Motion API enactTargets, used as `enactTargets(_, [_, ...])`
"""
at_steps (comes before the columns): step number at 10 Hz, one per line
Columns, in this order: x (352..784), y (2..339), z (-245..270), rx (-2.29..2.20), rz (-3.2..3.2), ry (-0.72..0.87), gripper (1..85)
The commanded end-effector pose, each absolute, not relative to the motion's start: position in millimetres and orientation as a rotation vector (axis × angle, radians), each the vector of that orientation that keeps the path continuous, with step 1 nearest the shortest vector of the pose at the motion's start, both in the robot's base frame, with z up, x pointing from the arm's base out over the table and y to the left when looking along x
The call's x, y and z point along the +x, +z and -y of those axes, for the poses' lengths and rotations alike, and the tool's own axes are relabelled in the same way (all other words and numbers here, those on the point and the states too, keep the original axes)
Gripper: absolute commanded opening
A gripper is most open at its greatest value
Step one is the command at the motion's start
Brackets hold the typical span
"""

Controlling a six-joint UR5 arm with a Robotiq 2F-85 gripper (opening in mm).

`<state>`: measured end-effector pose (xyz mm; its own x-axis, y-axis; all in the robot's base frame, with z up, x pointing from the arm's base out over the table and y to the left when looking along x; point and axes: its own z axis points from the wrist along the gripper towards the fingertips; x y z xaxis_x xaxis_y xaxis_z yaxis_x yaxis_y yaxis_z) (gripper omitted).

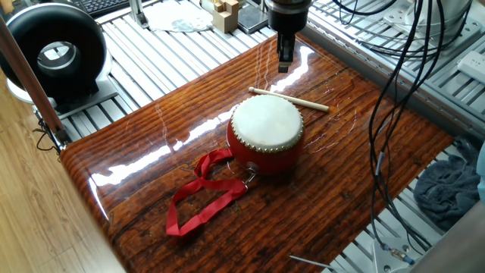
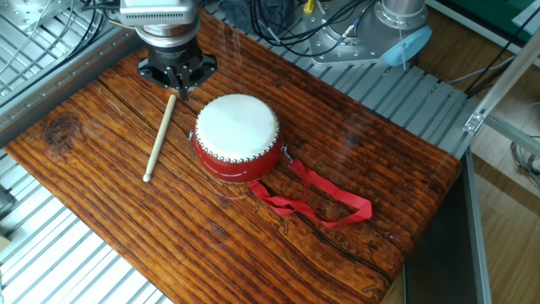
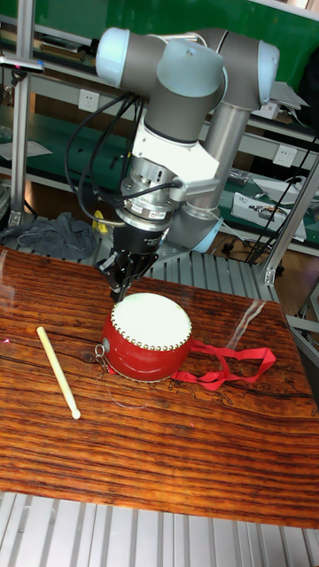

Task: Play the drum

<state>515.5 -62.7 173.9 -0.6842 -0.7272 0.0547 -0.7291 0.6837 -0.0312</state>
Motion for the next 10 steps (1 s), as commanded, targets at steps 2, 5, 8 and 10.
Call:
enactTargets(2, [521,168,63,1.308,2.841,0.021,1.0])
enactTargets(5, [548,162,86,1.536,2.762,0.209,1.0])
enactTargets(8, [547,156,84,1.528,2.802,0.168,1.0])
enactTargets(10, [546,155,83,1.521,2.812,0.151,1.0])
